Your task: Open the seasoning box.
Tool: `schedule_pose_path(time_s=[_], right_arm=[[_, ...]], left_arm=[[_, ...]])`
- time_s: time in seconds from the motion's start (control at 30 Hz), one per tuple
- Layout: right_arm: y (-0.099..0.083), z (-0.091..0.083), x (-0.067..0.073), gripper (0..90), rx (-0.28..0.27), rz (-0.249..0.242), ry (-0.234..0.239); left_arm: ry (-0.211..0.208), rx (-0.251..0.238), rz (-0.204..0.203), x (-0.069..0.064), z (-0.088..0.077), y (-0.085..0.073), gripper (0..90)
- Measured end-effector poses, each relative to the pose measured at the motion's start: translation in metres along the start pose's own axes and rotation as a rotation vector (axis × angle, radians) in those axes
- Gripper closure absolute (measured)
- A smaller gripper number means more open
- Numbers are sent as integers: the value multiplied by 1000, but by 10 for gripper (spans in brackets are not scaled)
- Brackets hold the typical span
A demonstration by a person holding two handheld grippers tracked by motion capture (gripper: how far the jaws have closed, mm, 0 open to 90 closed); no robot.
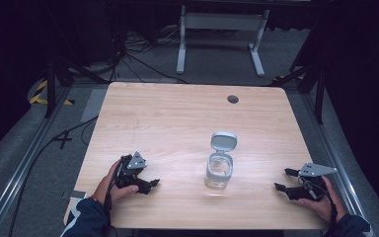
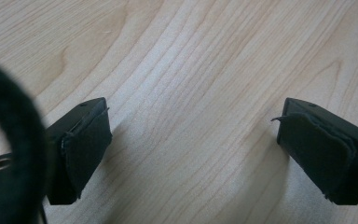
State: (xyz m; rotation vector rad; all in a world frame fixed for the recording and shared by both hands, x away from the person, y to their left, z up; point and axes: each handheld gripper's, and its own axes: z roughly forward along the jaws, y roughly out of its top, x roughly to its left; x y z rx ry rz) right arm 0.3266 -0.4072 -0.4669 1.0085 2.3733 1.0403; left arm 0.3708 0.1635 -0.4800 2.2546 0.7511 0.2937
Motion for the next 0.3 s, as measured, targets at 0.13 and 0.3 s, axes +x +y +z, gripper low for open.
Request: schedule_pose_path(time_s=[0.13,0.3], right_arm=[[0,0,0,234,3,4,1],[1,1,0,166,13,20,-21]], left_arm=[[1,-1,1,0,0,0,79],[17,10,-12,0,0,1,50]])
